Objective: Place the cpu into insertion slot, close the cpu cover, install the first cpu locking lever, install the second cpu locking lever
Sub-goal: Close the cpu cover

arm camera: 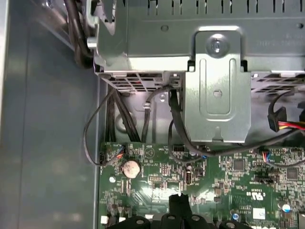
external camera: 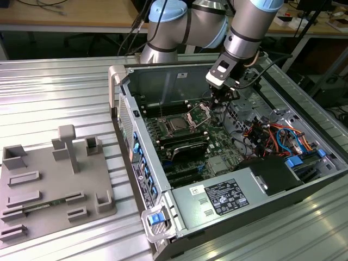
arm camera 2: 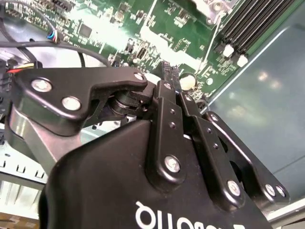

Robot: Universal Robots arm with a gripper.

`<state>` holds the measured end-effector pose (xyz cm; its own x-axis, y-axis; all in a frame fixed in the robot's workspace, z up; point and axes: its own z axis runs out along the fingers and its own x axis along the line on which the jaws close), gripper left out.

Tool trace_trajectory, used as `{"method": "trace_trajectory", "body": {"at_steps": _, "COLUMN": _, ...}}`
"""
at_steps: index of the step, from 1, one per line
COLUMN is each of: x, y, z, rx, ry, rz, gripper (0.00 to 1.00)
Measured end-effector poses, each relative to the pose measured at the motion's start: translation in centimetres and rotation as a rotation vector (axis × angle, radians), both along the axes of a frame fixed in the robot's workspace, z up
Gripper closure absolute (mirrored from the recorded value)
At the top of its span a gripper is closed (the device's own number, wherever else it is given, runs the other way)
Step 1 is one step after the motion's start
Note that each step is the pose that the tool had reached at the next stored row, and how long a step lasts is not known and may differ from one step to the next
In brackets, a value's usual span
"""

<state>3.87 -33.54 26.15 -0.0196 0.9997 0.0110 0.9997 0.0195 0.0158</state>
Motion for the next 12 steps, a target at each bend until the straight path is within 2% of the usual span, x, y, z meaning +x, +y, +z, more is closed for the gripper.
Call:
{"method": "trace_trajectory", "body": {"at_steps": 3, "x": 0.36, "y": 0.01, "z": -0.23, "rx": 0.0000, "ry": 0.0027, "rz": 0.000, "gripper": 0.89}}
{"method": "trace_trajectory", "body": {"at_steps": 12, "x": 0.45, "y": 0.06, "z": -1.89, "rx": 0.0001, "ry": 0.0111, "rz": 0.000, "gripper": 0.89}}
